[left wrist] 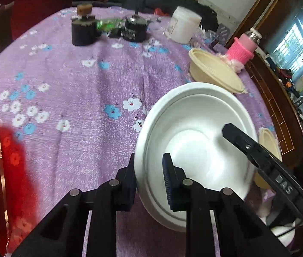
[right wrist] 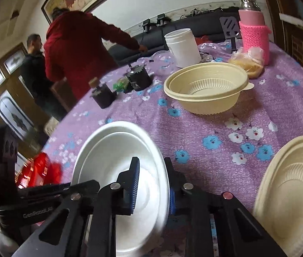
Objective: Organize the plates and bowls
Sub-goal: 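Grasp the white bowl rim with the left tool and lift, then lower the white bowl onto the red plate stack, open left tool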
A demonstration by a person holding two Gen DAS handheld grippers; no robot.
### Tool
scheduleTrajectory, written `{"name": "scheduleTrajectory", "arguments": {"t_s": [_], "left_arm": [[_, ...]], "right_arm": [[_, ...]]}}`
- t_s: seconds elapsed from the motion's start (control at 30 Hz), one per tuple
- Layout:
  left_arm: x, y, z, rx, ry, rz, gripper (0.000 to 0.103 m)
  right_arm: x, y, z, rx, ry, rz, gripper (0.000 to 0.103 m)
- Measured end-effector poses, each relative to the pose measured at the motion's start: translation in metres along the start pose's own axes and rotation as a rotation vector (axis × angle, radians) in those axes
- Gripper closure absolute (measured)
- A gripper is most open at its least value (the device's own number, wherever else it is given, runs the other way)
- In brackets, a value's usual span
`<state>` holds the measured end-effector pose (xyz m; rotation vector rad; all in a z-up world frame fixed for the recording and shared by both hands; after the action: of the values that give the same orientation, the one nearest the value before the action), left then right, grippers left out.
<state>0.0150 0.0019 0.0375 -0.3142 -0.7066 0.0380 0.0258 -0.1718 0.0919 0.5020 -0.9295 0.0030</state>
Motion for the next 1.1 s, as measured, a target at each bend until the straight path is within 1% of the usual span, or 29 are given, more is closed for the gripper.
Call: {"name": "scheduleTrajectory", "arguments": {"t_s": [0.1, 0.2, 0.3, 0.43, 0.47, 0.57, 0.63, 0.67, 0.73, 0.8, 0.9, 0.97, 1.1], "left_arm": [[-0.003, 0.000, 0.028, 0.011, -0.051, -0.006, 0.082], [-0.006, 0.009, 0.052, 0.018, -0.086, 0.006, 0.081], [-0.011, 0.023, 0.077, 0.028, -0.121, 0.023, 0.081], [-0.016, 0.063, 0.118, 0.074, -0.183, 0.070, 0.078], [-0.017, 0.077, 0.128, 0.087, -0.195, 0.090, 0.078], [-0.018, 0.110, 0.152, 0.120, -0.226, 0.134, 0.078], [-0.019, 0.135, 0.170, 0.150, -0.257, 0.166, 0.078], [-0.019, 0.150, 0.179, 0.168, -0.276, 0.185, 0.078], [-0.020, 0.172, 0.191, 0.195, -0.296, 0.212, 0.078], [-0.019, 0.192, 0.195, 0.224, -0.303, 0.230, 0.077], [-0.017, 0.222, 0.192, 0.260, -0.288, 0.255, 0.077], [-0.017, 0.239, 0.185, 0.271, -0.268, 0.267, 0.077], [-0.015, 0.251, 0.177, 0.288, -0.256, 0.262, 0.076]], "right_arm": [[0.001, 0.008, 0.006, 0.039, -0.023, -0.011, 0.079], [-0.002, 0.022, 0.012, 0.088, -0.036, -0.026, 0.079], [-0.003, 0.050, 0.020, 0.122, -0.049, -0.021, 0.079], [-0.011, 0.096, 0.022, 0.180, -0.037, -0.001, 0.078], [-0.013, 0.115, 0.019, 0.199, -0.026, 0.021, 0.078], [-0.017, 0.161, 0.008, 0.235, 0.002, 0.076, 0.078], [-0.020, 0.186, 0.000, 0.262, 0.022, 0.096, 0.078], [-0.021, 0.205, -0.008, 0.278, 0.034, 0.111, 0.078], [-0.026, 0.231, -0.017, 0.297, 0.052, 0.137, 0.078], [-0.030, 0.261, -0.031, 0.312, 0.075, 0.167, 0.078], [-0.039, 0.290, -0.051, 0.304, 0.106, 0.217, 0.078], [-0.044, 0.302, -0.064, 0.285, 0.123, 0.241, 0.078], [-0.056, 0.309, -0.083, 0.241, 0.152, 0.260, 0.078]]}}
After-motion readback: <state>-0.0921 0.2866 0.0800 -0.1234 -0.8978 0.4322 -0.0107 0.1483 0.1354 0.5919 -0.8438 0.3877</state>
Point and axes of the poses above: each gripper's, at about its wrist camera, not at the fingertips, and z roughly against the way its jaws point, y to its left, x to its top, the point moved 2 cm from there along -z, roughly the way its jaws point, and after that the axes turned 11 degrees about -y, right-handed, at the moved point
